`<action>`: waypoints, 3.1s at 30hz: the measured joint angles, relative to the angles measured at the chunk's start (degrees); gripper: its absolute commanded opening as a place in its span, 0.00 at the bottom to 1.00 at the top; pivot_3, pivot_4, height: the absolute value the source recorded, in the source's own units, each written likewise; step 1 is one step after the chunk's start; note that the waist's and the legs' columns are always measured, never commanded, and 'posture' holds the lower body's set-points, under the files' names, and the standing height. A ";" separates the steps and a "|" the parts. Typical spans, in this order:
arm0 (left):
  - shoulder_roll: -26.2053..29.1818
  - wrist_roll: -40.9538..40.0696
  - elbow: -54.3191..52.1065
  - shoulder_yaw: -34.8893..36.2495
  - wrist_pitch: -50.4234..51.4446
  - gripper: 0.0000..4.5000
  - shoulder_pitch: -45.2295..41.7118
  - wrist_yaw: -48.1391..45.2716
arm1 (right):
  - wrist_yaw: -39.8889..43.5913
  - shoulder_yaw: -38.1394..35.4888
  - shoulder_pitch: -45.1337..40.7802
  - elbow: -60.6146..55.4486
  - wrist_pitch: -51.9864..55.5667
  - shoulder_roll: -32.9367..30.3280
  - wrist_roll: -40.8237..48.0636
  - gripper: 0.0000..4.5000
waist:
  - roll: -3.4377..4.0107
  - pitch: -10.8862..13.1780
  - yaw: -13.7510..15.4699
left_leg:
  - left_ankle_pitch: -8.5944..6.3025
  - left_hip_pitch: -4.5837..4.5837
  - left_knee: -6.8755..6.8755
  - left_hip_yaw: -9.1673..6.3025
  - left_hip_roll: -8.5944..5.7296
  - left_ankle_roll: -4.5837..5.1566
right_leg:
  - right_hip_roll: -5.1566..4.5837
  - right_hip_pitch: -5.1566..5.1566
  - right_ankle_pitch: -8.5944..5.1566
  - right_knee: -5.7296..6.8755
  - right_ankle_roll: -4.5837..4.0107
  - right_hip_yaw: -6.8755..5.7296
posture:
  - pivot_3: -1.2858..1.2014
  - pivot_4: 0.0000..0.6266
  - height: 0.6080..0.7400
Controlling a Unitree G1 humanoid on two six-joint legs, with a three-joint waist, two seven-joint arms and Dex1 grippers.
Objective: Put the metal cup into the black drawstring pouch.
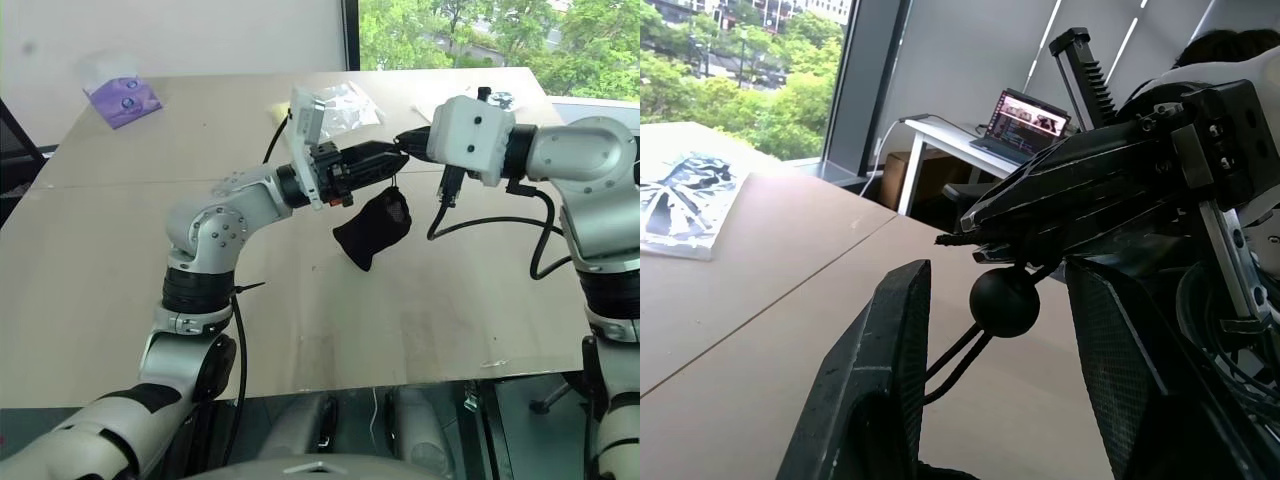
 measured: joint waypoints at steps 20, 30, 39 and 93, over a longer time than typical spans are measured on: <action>3.29 4.71 0.04 -4.63 -2.92 0.03 5.19 -2.46 | -9.51 -3.52 -5.96 17.37 3.00 0.04 -3.23 0.00 | 0.00 0.00 0.03 | 0.00 0.01 -0.02 0.05 0.00 0.00 | 0.00 -0.02 0.00 0.01 -0.01 0.05 | 0.52 0.24 1.00; 5.76 6.71 -2.92 -6.16 -4.63 0.03 10.98 -0.95 | -13.28 -1.10 -8.64 35.52 -3.67 -0.81 -7.36 0.00 | 0.03 0.02 -0.21 | 0.00 0.04 -0.08 0.15 0.01 0.01 | 0.02 -0.03 0.00 0.02 0.00 0.15 | 0.52 0.24 1.00; 8.86 7.14 -3.87 -6.84 -4.73 0.03 11.59 -0.99 | -14.35 -0.38 -6.82 38.17 -6.44 -0.68 -8.11 0.00 | 0.03 0.02 -0.01 | 0.00 0.03 -0.06 0.14 0.01 0.01 | 0.01 -0.02 0.00 0.01 0.00 0.13 | 0.52 0.24 1.00; 17.46 -0.08 -29.54 22.85 -12.96 1.00 58.36 7.81 | -9.66 -37.80 67.25 -20.29 13.24 4.23 20.80 1.00 | 0.18 -0.03 1.54 | -0.26 1.10 -0.22 0.03 0.28 0.40 | 0.18 1.43 -0.05 -0.79 0.00 -0.09 | 0.52 0.24 1.00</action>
